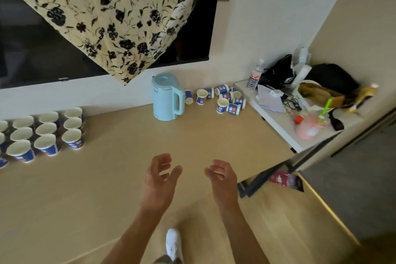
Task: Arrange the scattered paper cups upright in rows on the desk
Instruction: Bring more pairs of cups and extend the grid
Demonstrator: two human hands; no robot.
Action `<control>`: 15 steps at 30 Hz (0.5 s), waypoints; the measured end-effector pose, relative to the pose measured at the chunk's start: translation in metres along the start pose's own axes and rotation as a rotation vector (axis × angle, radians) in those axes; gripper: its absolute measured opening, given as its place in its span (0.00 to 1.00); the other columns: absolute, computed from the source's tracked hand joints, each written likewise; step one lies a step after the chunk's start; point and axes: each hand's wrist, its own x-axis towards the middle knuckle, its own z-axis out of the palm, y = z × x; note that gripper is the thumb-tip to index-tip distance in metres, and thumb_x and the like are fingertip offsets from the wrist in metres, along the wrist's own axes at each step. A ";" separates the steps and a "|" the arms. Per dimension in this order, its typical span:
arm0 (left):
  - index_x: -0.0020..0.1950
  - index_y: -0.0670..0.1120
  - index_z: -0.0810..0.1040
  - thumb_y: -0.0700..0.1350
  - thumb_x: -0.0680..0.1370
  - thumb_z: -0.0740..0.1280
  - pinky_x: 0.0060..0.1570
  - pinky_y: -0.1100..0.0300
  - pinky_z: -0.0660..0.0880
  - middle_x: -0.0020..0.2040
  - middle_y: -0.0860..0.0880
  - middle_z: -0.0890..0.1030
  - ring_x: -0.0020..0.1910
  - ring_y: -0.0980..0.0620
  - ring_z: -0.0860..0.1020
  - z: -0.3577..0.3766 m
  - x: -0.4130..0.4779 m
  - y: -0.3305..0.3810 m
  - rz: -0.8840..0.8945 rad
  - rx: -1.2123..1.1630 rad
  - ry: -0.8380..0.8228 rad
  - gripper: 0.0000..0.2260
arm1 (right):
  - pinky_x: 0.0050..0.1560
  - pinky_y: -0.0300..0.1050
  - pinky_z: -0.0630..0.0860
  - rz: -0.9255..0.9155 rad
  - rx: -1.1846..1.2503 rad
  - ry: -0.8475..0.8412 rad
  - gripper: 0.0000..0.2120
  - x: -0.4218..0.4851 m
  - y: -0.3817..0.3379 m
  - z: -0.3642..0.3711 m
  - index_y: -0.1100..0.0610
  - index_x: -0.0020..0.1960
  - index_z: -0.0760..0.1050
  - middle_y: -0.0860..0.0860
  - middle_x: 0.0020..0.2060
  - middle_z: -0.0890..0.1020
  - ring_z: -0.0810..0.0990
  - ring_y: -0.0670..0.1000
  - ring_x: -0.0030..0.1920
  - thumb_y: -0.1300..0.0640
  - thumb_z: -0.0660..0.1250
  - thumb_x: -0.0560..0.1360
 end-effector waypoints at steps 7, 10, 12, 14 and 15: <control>0.60 0.42 0.77 0.37 0.76 0.74 0.49 0.63 0.76 0.57 0.47 0.82 0.56 0.49 0.81 0.095 0.054 0.008 -0.036 -0.101 -0.091 0.14 | 0.45 0.28 0.73 0.048 -0.079 0.057 0.11 0.073 0.007 -0.040 0.59 0.54 0.78 0.55 0.48 0.82 0.80 0.49 0.47 0.68 0.74 0.75; 0.60 0.42 0.77 0.37 0.76 0.73 0.48 0.64 0.75 0.57 0.46 0.82 0.56 0.48 0.81 0.130 0.085 0.015 -0.083 -0.148 -0.099 0.13 | 0.43 0.27 0.73 0.063 -0.136 0.057 0.13 0.118 0.000 -0.054 0.65 0.59 0.77 0.57 0.50 0.81 0.79 0.51 0.48 0.69 0.73 0.75; 0.59 0.43 0.77 0.38 0.76 0.73 0.47 0.68 0.75 0.56 0.47 0.82 0.56 0.49 0.80 0.147 0.103 0.017 -0.101 -0.161 -0.097 0.13 | 0.43 0.29 0.73 0.053 -0.190 0.054 0.13 0.149 -0.005 -0.060 0.64 0.58 0.77 0.57 0.49 0.81 0.79 0.52 0.48 0.69 0.73 0.75; 0.59 0.44 0.78 0.39 0.76 0.73 0.45 0.72 0.74 0.56 0.49 0.82 0.56 0.51 0.80 0.160 0.121 0.021 -0.099 -0.156 -0.108 0.13 | 0.44 0.31 0.73 0.044 -0.188 0.067 0.12 0.179 -0.009 -0.061 0.65 0.56 0.77 0.57 0.47 0.81 0.79 0.53 0.48 0.69 0.74 0.74; 0.59 0.44 0.78 0.39 0.76 0.74 0.45 0.72 0.75 0.56 0.49 0.82 0.56 0.52 0.80 0.166 0.131 0.023 -0.100 -0.147 -0.109 0.13 | 0.44 0.31 0.74 0.047 -0.204 0.060 0.12 0.195 -0.010 -0.059 0.64 0.56 0.78 0.57 0.47 0.81 0.80 0.53 0.48 0.69 0.74 0.74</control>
